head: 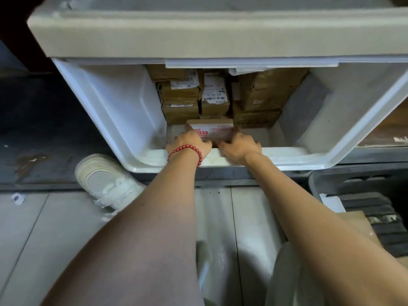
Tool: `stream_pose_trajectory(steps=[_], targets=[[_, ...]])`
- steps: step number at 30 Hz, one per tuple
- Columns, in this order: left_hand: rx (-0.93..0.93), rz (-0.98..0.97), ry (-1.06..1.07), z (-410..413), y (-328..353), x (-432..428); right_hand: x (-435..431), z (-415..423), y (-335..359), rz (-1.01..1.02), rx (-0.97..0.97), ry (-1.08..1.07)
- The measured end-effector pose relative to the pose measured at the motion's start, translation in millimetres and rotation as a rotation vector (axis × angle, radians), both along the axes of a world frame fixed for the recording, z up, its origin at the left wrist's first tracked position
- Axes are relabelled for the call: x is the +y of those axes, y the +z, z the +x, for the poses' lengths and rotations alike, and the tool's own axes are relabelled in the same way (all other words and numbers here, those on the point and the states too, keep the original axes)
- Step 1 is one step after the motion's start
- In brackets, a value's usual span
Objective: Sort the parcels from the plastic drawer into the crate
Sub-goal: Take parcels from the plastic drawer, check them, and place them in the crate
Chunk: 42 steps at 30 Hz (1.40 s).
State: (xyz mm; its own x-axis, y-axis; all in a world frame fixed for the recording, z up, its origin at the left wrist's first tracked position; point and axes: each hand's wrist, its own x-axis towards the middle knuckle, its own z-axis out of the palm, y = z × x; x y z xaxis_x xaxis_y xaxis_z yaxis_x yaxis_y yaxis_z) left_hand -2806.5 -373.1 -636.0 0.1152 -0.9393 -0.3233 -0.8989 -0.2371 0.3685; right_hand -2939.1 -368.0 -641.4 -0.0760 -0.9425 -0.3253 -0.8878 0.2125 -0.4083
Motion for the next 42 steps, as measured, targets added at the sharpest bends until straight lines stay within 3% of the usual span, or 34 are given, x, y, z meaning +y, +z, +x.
stream_pose_trajectory(steps=[5, 9, 15, 26, 31, 36, 42], targets=[[0.027, 0.055, 0.028, -1.6, -1.3, 4.0, -2.4, -0.4, -0.5, 0.002, -0.019, -0.025], [0.204, 0.069, 0.126, -5.0, -1.8, -2.9, -5.6, -2.1, -4.5, 0.019, -0.034, -0.039], [0.311, 0.009, 0.236, 1.7, 1.7, -8.2, -7.7, -10.0, -1.7, -0.127, -0.441, -0.240], [0.614, -0.230, 0.321, 15.5, 46.6, 59.5, 39.8, -3.7, 41.6, -0.239, -0.735, -0.216], [0.554, -0.352, 0.270, 7.9, 88.1, 75.1, 76.7, -16.6, 73.0, -0.221, -0.843, -0.227], [0.476, -0.337, 0.143, 5.8, 114.3, 101.1, 122.0, -31.1, 95.0, -0.213, -1.028, -0.248], [0.387, -0.437, 0.032, -5.5, 133.7, 144.3, 161.3, -40.1, 94.3, -0.207, -1.105, -0.305]])
